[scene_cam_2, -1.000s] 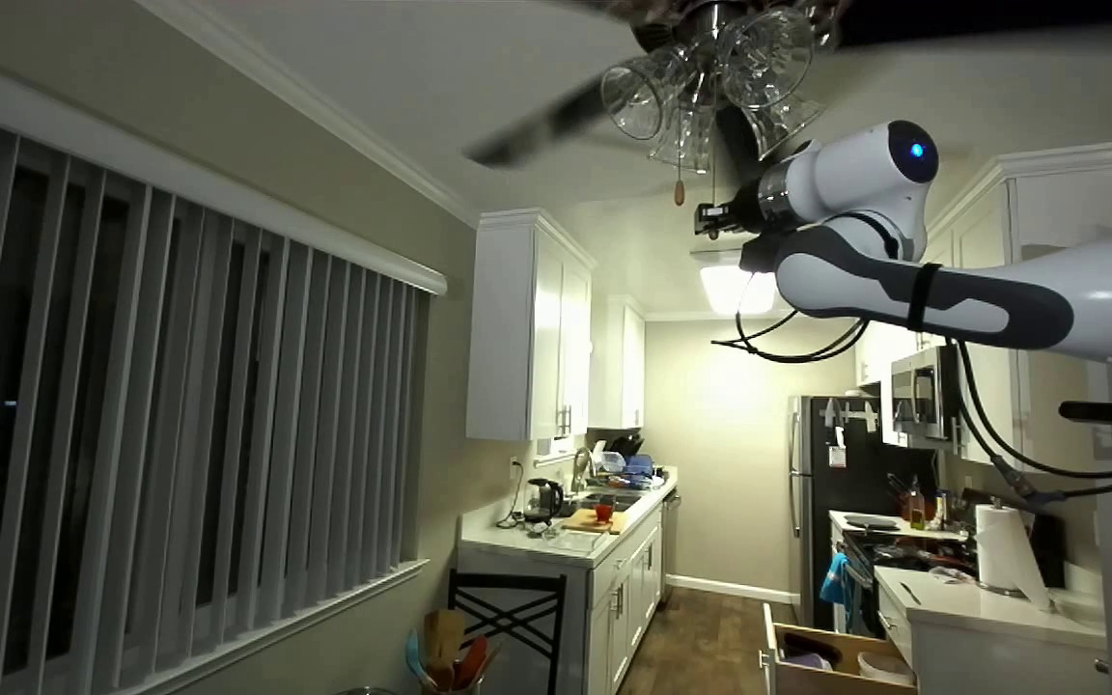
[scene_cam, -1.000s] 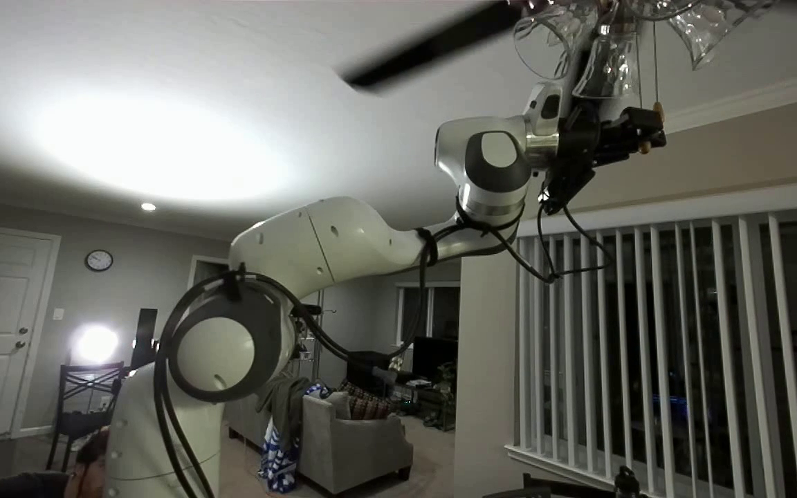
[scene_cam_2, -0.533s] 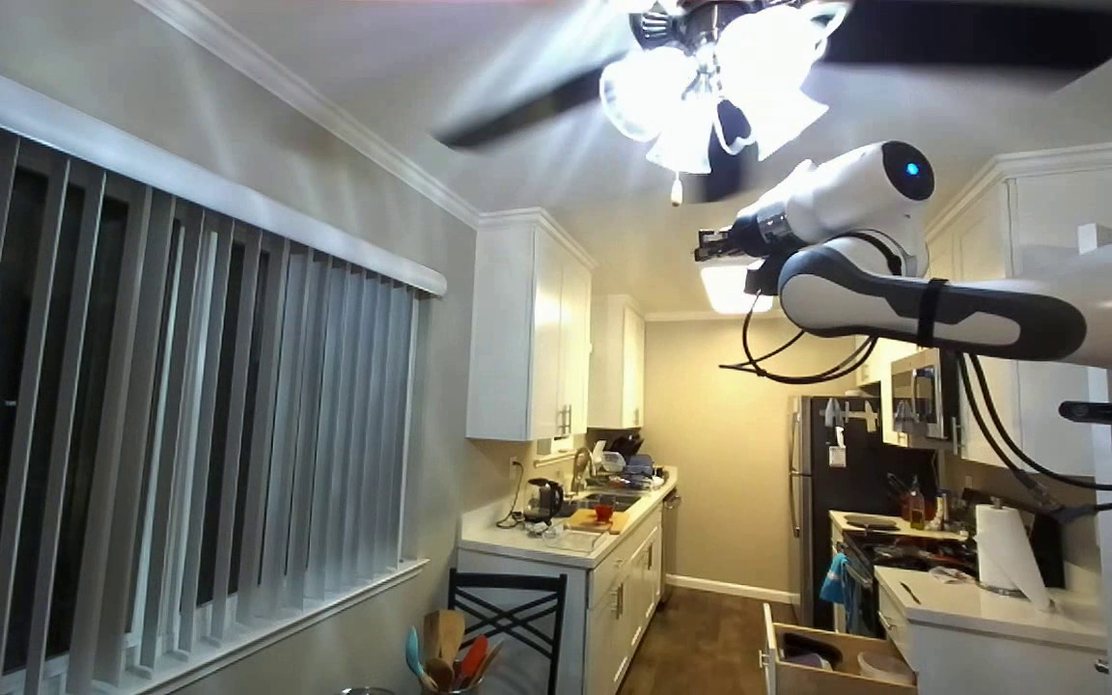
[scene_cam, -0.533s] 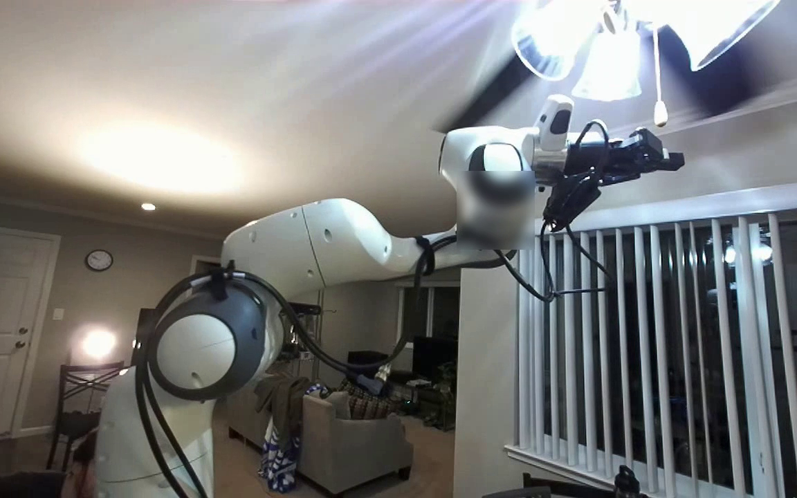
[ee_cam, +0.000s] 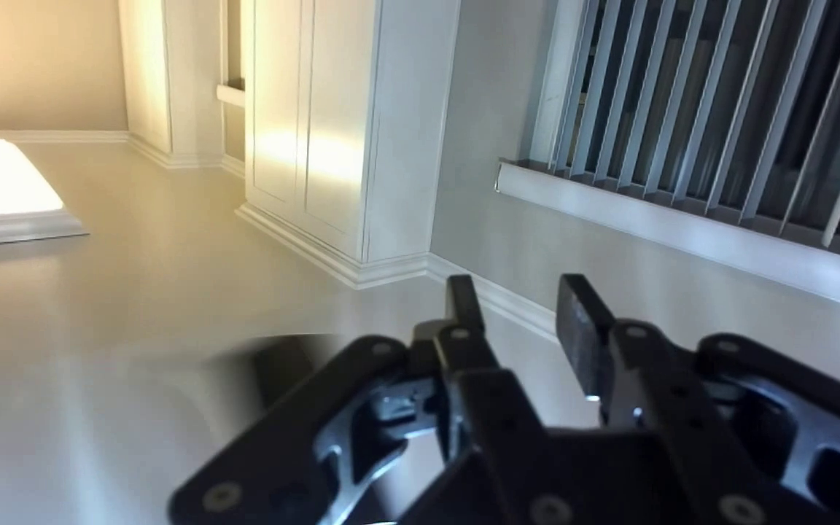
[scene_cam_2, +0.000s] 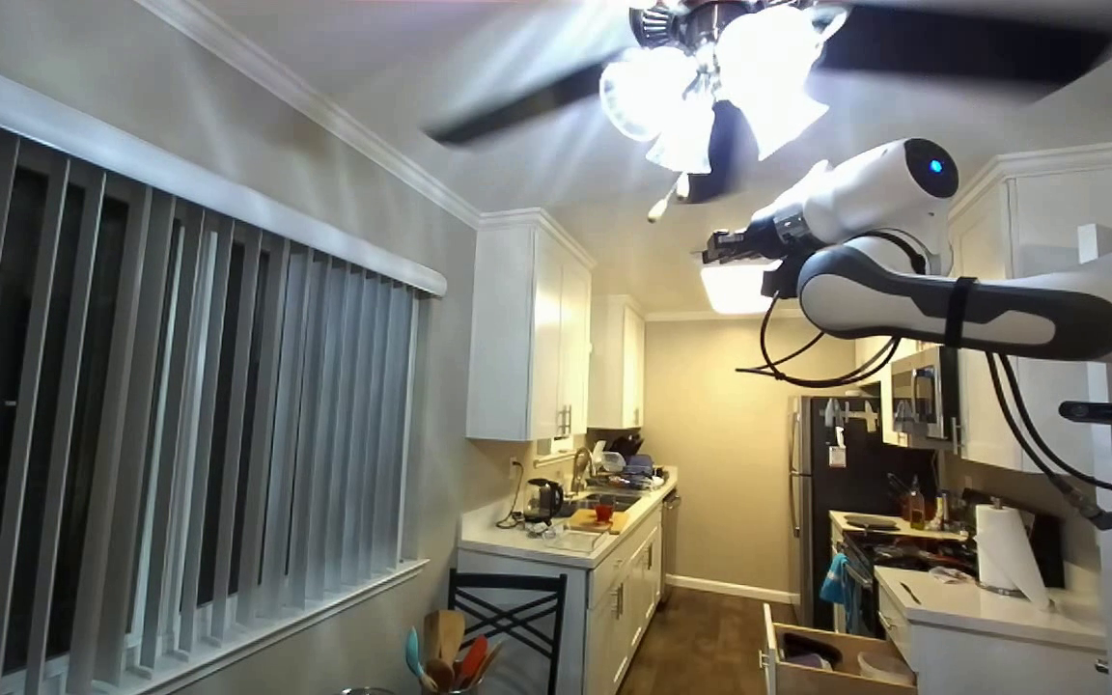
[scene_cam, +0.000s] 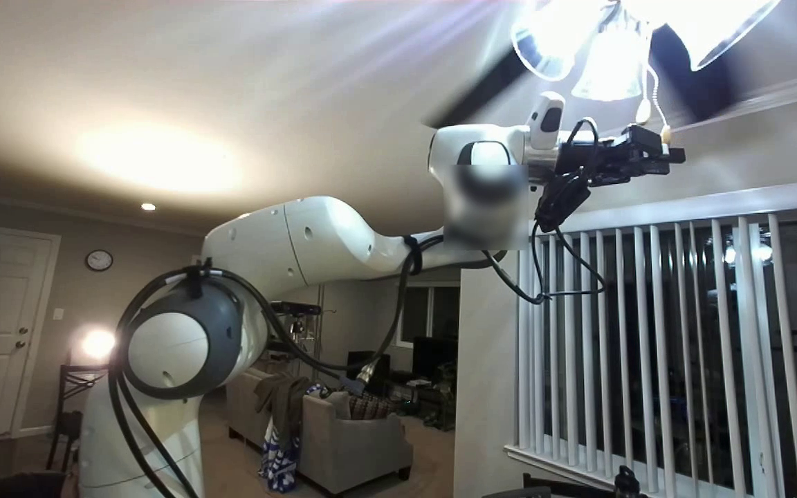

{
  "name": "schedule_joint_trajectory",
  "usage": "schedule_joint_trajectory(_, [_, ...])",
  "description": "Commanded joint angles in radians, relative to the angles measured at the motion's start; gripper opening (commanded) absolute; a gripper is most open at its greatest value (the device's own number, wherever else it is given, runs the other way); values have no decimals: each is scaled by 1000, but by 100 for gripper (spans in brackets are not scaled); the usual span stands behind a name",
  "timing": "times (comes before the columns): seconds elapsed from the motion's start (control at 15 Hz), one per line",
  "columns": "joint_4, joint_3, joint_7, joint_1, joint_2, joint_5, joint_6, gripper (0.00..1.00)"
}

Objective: Pull the longer white cord of the ceiling fan

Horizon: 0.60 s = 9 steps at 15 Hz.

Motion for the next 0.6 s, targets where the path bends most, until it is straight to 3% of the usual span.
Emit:
schedule_joint_trajectory(0.0, [-48,-4,3,-5,-27,-6,-15,66])
schedule_joint_trajectory(0.27, [-29,-14,0,0,-1,0,-1,90])
schedule_joint_trajectory(0.33, [-31,-16,0,0,0,0,-1,72])
schedule_joint_trajectory(0.53, [-30,-16,0,2,1,0,0,89])
